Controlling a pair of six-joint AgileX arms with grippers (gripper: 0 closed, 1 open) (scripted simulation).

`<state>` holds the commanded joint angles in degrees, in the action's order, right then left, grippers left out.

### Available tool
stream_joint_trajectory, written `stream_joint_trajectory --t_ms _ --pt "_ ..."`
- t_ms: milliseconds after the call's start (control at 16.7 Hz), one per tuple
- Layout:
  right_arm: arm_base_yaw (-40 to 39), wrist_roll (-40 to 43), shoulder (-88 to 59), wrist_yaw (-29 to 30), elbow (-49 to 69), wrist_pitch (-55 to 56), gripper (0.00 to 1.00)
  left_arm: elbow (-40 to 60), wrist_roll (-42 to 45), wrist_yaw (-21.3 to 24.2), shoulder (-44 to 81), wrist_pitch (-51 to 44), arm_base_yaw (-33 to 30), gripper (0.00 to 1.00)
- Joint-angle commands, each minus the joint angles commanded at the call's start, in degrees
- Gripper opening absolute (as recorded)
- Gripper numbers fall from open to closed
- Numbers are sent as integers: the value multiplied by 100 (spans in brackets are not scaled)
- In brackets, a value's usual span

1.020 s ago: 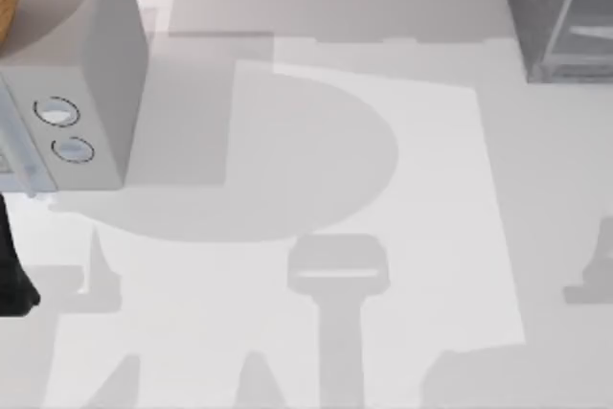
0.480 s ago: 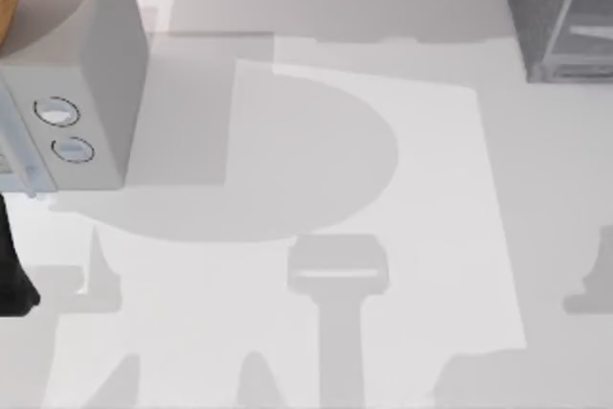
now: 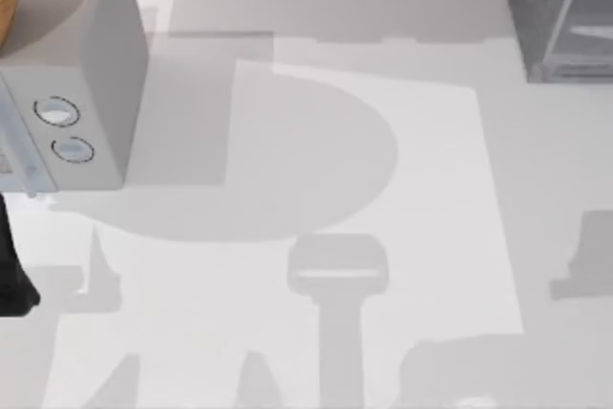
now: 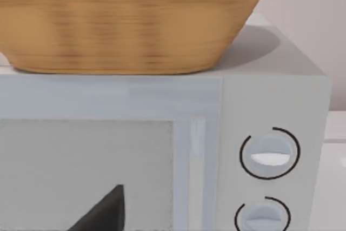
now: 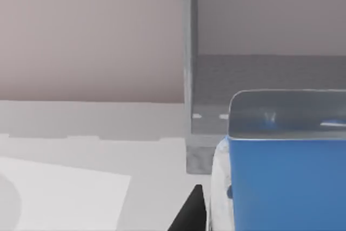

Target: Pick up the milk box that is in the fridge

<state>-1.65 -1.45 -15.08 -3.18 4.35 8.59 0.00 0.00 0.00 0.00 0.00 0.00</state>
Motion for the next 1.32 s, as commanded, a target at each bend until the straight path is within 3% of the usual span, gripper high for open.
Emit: stream_joint_trajectory --t_ms 1320 --pt "-655 -126 -5866 -1216 1858 3637 0 0 0 0 0 0 0 100"
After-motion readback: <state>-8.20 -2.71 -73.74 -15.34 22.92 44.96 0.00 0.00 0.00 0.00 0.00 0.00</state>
